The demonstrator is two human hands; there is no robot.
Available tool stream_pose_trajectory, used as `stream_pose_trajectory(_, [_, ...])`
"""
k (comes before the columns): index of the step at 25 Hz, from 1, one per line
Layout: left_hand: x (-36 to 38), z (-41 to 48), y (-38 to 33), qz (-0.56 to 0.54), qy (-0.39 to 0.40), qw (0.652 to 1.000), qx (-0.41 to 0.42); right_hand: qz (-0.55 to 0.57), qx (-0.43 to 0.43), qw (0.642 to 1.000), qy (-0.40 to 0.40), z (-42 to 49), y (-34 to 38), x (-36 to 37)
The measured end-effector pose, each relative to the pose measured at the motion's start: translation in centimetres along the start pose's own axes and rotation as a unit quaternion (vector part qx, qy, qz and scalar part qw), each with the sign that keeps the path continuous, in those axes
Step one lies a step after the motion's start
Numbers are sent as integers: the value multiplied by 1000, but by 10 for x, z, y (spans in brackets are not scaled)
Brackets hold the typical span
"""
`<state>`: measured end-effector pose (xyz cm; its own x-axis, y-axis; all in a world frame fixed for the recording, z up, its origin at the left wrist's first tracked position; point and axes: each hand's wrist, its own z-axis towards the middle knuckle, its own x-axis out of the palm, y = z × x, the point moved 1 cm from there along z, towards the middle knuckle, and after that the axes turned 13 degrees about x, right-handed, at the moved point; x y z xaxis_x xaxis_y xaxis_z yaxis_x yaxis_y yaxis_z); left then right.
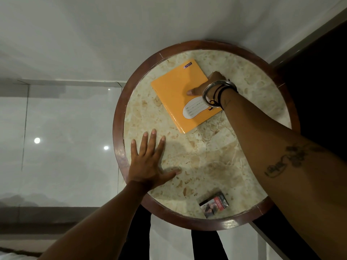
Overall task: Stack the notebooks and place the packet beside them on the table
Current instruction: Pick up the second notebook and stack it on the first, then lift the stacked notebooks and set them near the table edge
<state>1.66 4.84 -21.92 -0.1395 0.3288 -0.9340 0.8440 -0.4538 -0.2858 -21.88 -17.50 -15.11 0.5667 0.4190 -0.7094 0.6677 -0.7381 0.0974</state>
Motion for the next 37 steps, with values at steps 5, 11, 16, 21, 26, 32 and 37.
stream_pose_trajectory(5, [2, 0, 1, 3, -3, 1000, 3, 180, 22, 982, 56, -10, -36, -3])
stream_pose_trajectory(11, [-15, 6, -9, -59, -39, 997, -4, 413, -59, 908, 45, -35, -121, 5])
stream_pose_trajectory(16, [-81, 84, -41, -446, -153, 875, -109, 495, -152, 855, 31, -59, -155, 3])
stream_pose_trajectory(21, [-101, 120, -64, -480, -229, 846, -27, 469, -183, 864, 2, -65, -157, 1])
stream_pose_trajectory(26, [-67, 98, -74, -392, -250, 885, 9, 459, -176, 871, -11, -63, -163, 32])
stream_pose_trajectory(32, [-62, 104, -76, -419, -229, 879, 3, 468, -178, 866, -14, -54, -166, 37])
stream_pose_trajectory(37, [-81, 162, -91, -416, -262, 870, -42, 509, -131, 849, -54, -24, -161, 5])
